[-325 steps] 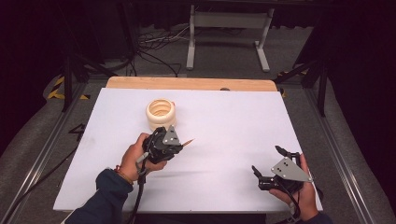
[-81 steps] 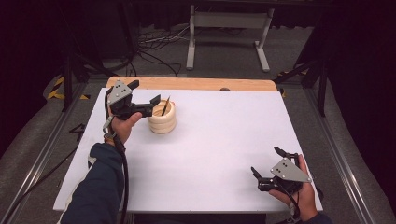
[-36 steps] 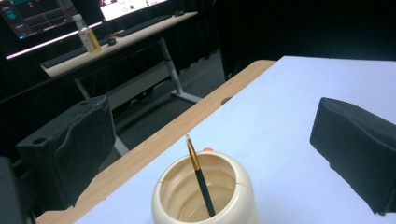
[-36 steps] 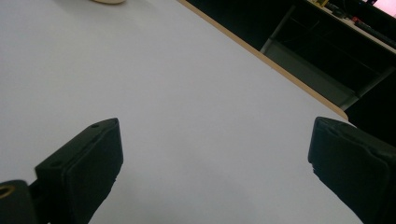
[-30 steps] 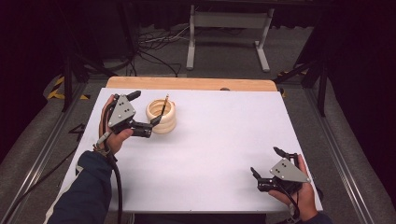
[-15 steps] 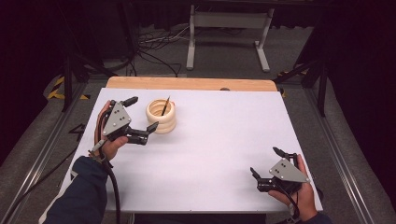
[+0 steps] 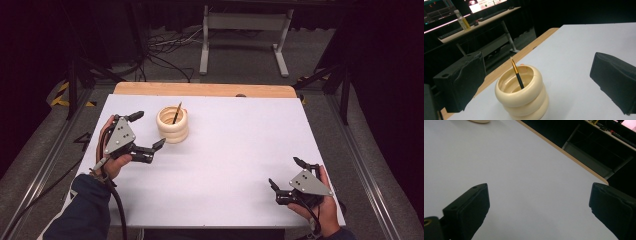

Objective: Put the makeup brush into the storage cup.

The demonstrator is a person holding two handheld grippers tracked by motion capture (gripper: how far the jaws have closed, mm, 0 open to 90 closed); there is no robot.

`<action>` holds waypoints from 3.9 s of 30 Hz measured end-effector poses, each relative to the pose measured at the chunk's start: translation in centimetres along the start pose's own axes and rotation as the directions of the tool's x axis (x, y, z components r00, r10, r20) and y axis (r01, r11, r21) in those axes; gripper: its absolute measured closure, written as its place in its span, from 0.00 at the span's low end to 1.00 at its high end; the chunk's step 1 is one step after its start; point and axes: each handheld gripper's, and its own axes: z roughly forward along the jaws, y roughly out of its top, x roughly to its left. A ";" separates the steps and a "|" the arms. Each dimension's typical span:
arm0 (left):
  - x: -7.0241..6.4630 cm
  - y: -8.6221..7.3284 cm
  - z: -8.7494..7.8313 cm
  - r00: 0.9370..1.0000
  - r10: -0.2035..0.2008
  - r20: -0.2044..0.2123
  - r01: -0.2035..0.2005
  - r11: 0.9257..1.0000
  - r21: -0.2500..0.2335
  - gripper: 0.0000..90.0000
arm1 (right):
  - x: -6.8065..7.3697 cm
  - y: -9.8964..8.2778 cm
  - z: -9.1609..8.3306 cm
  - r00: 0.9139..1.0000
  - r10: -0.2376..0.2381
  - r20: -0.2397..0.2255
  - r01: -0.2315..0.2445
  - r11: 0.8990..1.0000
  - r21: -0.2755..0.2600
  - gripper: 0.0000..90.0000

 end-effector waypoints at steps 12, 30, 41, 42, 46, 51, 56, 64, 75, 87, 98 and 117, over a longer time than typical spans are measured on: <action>-1.0 -2.1 -1.9 1.000 -0.001 0.017 0.000 0.999 0.042 0.01 | -0.1 0.1 -0.3 1.000 0.010 0.003 -0.010 1.000 -0.030 0.04; -2.0 -4.6 -4.6 1.000 -0.009 0.020 0.007 0.995 0.101 0.02 | -1.0 0.0 -1.1 0.997 0.063 0.054 -0.056 0.991 -0.118 0.03; -2.3 -5.9 -6.3 1.000 -0.023 0.015 0.021 0.991 0.131 0.02 | -1.1 -0.1 -1.2 0.995 0.047 0.085 -0.037 0.993 -0.114 0.03; -2.3 -6.1 -6.4 1.000 -0.023 0.018 0.020 0.990 0.137 0.02 | -1.1 -0.1 -1.2 0.995 0.045 0.086 -0.036 0.993 -0.111 0.03; -2.2 -6.6 -6.9 1.000 -0.027 0.007 0.026 0.988 0.151 0.02 | -1.0 -0.1 -1.2 0.996 0.036 0.082 -0.026 0.994 -0.110 0.03; -2.0 -7.2 -7.6 0.999 -0.038 -0.004 0.038 0.987 0.159 0.02 | -0.9 -0.2 -1.1 0.997 0.030 0.073 -0.022 0.994 -0.106 0.03; -1.9 -7.8 -8.2 0.999 -0.047 -0.015 0.049 0.984 0.173 0.02 | -0.8 -0.2 -1.0 0.997 0.026 0.066 -0.019 0.994 -0.104 0.03; -1.6 -8.9 -9.0 0.997 -0.069 -0.025 0.072 0.977 0.199 0.02 | -0.8 -0.2 -0.9 0.998 0.027 0.057 -0.021 0.995 -0.101 0.03; -1.8 -10.5 -9.6 0.993 -0.115 -0.034 0.119 0.965 0.233 0.03 | -0.7 -0.3 -0.8 0.998 0.027 0.050 -0.022 0.995 -0.096 0.03; -1.8 -10.7 -9.8 0.987 -0.162 -0.021 0.162 0.962 0.219 0.03 | -0.7 -0.4 -0.7 0.999 0.023 0.044 -0.019 0.995 -0.093 0.03; -2.0 -10.7 -9.9 0.987 -0.158 -0.013 0.157 0.964 0.213 0.04 | -0.5 -0.2 -0.8 0.999 0.019 0.042 -0.015 0.996 -0.092 0.03; -2.1 -10.6 -9.7 0.988 -0.152 -0.002 0.149 0.964 0.221 0.04 | -0.5 -0.2 -0.7 0.999 0.020 0.035 -0.017 0.996 -0.087 0.03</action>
